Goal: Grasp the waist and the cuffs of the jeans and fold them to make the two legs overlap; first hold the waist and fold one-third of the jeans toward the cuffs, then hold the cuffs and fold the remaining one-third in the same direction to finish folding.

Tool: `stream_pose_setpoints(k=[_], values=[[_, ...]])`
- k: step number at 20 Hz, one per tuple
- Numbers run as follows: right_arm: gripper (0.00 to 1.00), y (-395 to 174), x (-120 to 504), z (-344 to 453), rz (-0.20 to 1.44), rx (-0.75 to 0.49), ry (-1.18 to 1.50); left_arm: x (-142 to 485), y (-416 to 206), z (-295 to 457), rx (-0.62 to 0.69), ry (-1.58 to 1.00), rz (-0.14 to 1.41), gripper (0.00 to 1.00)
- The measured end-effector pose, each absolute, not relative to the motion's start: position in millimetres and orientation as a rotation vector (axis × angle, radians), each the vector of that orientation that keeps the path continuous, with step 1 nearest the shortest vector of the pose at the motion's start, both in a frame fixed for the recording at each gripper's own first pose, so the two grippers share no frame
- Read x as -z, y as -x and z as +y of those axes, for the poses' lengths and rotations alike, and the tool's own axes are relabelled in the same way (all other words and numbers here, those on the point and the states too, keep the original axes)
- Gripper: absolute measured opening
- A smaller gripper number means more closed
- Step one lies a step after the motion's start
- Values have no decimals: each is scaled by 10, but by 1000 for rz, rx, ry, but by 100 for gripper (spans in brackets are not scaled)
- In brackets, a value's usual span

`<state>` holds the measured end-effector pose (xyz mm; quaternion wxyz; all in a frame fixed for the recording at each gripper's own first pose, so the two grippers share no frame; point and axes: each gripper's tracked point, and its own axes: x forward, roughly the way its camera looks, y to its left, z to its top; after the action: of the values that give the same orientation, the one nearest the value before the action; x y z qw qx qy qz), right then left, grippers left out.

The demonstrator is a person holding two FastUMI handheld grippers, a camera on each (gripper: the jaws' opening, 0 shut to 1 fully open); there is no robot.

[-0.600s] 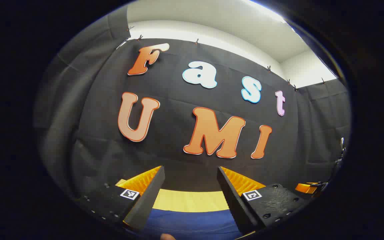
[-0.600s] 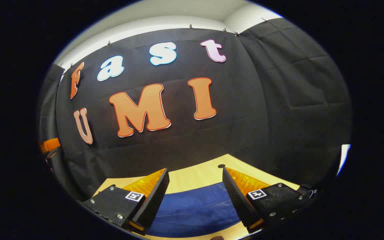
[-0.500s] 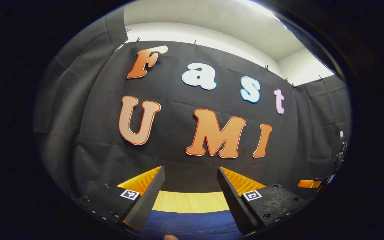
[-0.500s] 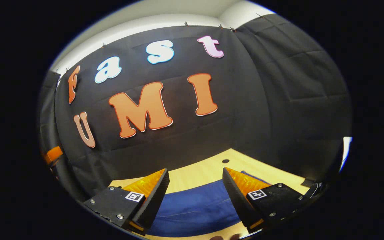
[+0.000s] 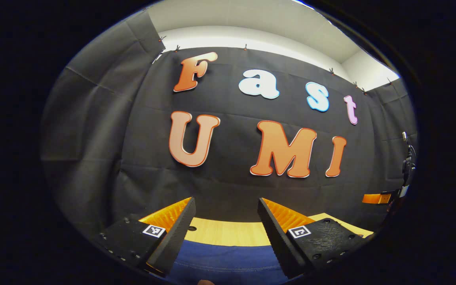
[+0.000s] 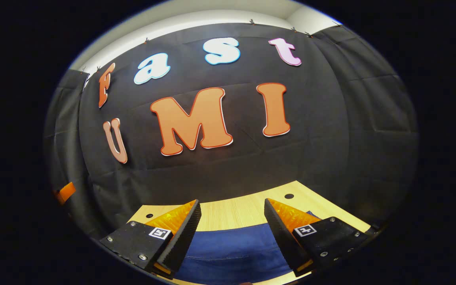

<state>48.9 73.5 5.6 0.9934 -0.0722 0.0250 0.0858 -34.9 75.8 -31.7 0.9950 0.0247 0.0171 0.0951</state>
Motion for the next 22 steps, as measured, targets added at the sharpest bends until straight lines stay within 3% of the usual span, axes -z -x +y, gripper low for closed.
stream_pose_setpoints(k=[2,5,9,13,18,22], values=[[98,-521,51,654,71,-158,229,427,405,790,-236,-35,54,94],[98,-545,219,579,87,-160,318,471,481,831,-266,-52,66,97],[98,-421,298,586,94,-181,288,474,564,766,-259,-107,93,97],[97,-360,367,568,90,-178,307,549,674,871,-304,-352,141,97],[97,-353,537,583,128,-187,318,1216,811,969,-202,-689,298,98],[98,-393,665,503,159,-179,337,1892,1020,952,-44,-963,429,98]])
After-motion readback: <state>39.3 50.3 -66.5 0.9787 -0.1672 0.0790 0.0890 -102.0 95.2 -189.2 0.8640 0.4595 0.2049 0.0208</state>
